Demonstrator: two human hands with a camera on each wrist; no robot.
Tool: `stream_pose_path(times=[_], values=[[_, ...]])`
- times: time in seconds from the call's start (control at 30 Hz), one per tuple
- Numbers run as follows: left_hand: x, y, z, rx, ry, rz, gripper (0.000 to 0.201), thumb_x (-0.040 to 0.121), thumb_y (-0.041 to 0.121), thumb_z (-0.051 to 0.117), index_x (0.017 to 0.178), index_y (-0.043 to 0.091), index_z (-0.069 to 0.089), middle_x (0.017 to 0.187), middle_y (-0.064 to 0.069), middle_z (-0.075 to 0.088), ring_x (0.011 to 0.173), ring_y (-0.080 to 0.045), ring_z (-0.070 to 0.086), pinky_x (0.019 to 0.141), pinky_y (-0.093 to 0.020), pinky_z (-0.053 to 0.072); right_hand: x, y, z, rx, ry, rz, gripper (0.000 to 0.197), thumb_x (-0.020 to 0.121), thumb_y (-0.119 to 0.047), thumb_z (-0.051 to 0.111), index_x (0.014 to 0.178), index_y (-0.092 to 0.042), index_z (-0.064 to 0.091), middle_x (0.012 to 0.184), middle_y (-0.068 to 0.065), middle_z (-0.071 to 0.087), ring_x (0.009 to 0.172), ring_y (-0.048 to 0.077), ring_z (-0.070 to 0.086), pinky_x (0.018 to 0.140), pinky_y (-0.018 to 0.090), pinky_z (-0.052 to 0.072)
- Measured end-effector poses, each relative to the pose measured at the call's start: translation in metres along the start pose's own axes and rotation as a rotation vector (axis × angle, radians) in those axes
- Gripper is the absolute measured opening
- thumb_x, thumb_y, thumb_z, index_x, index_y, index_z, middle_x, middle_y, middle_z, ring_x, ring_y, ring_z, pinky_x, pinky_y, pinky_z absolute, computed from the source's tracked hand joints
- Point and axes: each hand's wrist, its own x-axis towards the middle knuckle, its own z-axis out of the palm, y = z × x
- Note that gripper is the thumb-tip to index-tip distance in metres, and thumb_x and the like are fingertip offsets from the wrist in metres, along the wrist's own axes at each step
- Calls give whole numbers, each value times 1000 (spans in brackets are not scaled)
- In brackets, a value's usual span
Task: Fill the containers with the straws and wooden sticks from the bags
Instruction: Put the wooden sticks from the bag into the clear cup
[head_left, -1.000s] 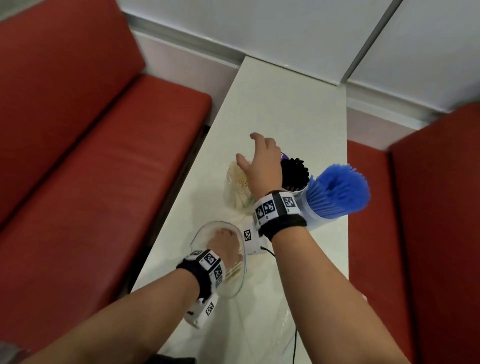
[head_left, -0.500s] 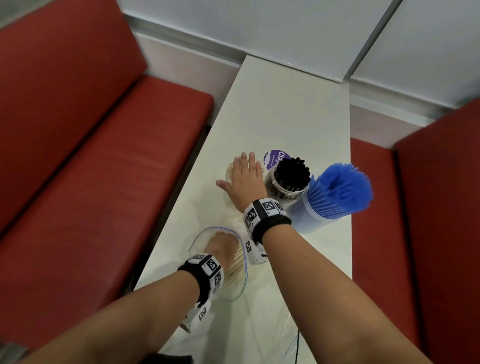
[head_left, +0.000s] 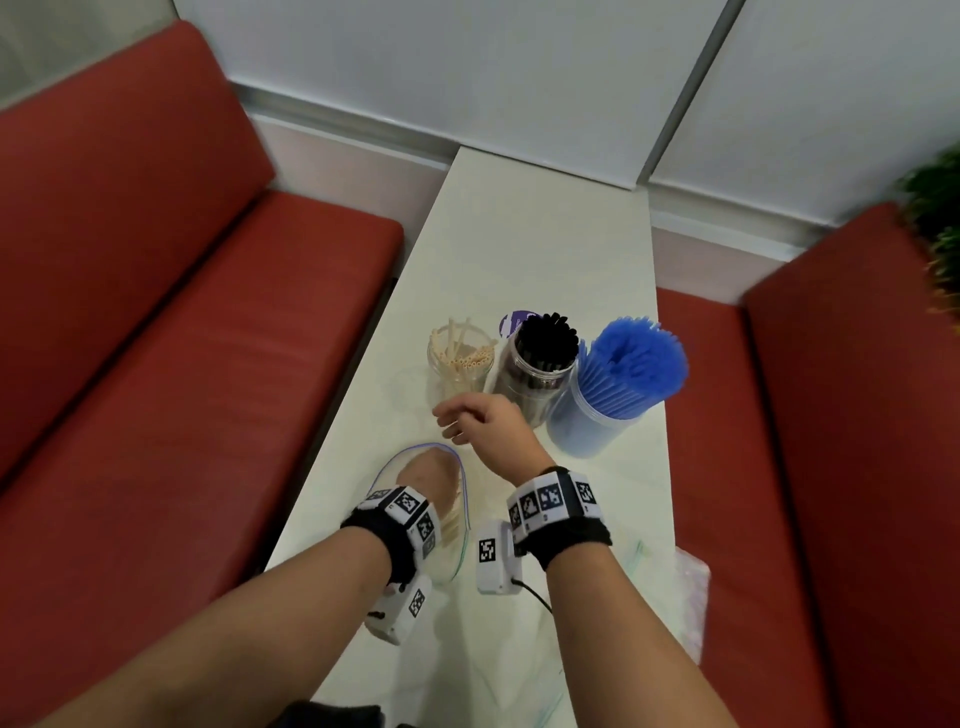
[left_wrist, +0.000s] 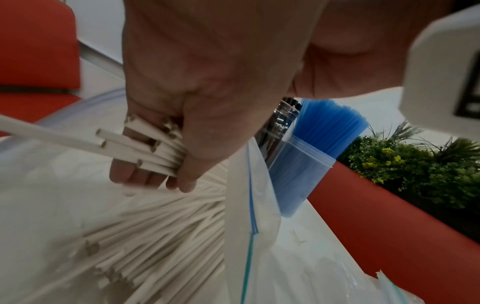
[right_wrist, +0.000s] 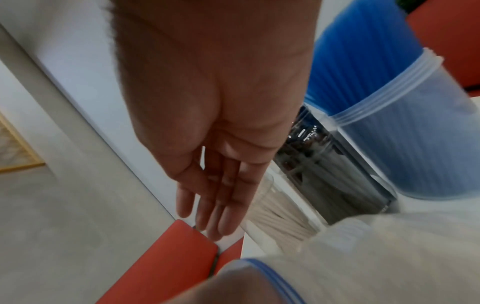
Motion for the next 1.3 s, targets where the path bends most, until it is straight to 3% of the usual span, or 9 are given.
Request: stream_pose_path(times=[0.27, 0.4, 0.57, 0.63, 0.77, 0.9, 1.0, 1.07, 1.3], values=[[-29, -6, -36, -14, -23, -113, 34, 99, 9, 40, 129, 10, 53, 126, -6, 61, 117, -21, 60, 90, -32, 49, -35, -3, 12, -159, -155, 20, 57, 88, 13, 40, 138, -8, 58, 134, 10, 64, 127, 17, 57, 114, 31, 41], [-44, -9, -76, 47, -137, -69, 32, 97, 14, 49, 128, 10, 58, 129, -6, 60, 119, -24, 58, 96, -36, 46, -44, 0, 20, -308, -197, 7, 73, 83, 3, 63, 150, -20, 43, 144, 9, 57, 134, 23, 51, 115, 40, 39], [-75, -4, -152, 143, -126, 24, 14, 92, 17, 58, 92, 7, 68, 83, -4, 62, 101, -24, 64, 79, -34, 44, -43, -12, 25, -269, -81, -24, 8, 85, -19, 76, 90, -22, 70, 87, -3, 72, 88, 16, 65, 77, 32, 51], [-84, -5, -185, 123, -56, 85, 28, 86, 29, 67, 66, 11, 58, 62, 1, 55, 76, -20, 64, 70, -31, 47, -45, -25, 21, -167, 18, -81, 21, 90, -11, 68, 72, -22, 68, 68, -9, 68, 67, 12, 64, 66, 36, 50], [-91, -4, -223, -231, 365, 271, 50, 88, 61, 55, 68, 18, 70, 51, 5, 56, 53, -10, 55, 51, -27, 33, -52, -54, 13, 166, 152, -138, 23, 94, -16, 68, 73, -14, 57, 50, -8, 54, 45, 10, 47, 46, 21, 43], [-94, 11, -216, -631, 386, 442, 47, 90, 65, 46, 76, 30, 75, 68, 14, 70, 66, 4, 63, 71, -24, 47, -54, -78, -1, 205, 198, -85, 36, 96, 5, 51, 66, -14, 45, 46, -5, 42, 41, 14, 39, 43, 22, 34], [-86, 2, -210, -1405, 455, 512, 51, 96, 62, 39, 101, 25, 75, 103, 8, 74, 100, -7, 69, 92, -29, 47, -69, -98, -22, 326, 198, -101, 38, 99, -11, 60, 63, -14, 46, 48, -2, 40, 41, 14, 34, 41, 22, 29], [-71, -14, -199, -1645, 349, 386, 56, 99, 59, 35, 99, 20, 76, 102, 2, 75, 100, -15, 70, 94, -35, 50, -80, -115, -38, 398, 235, -163, 39, 96, -25, 67, 61, -16, 52, 49, -1, 41, 41, 13, 37, 42, 24, 33], [-41, 4, -126, -2019, -796, 139, 49, 97, 39, 55, 114, -7, 62, 110, -23, 65, 99, -37, 68, 81, -42, 59, -81, -139, -59, 581, 235, -313, 48, 92, -17, 72, 58, -19, 39, 51, 3, 31, 42, 17, 29, 47, 27, 31]])
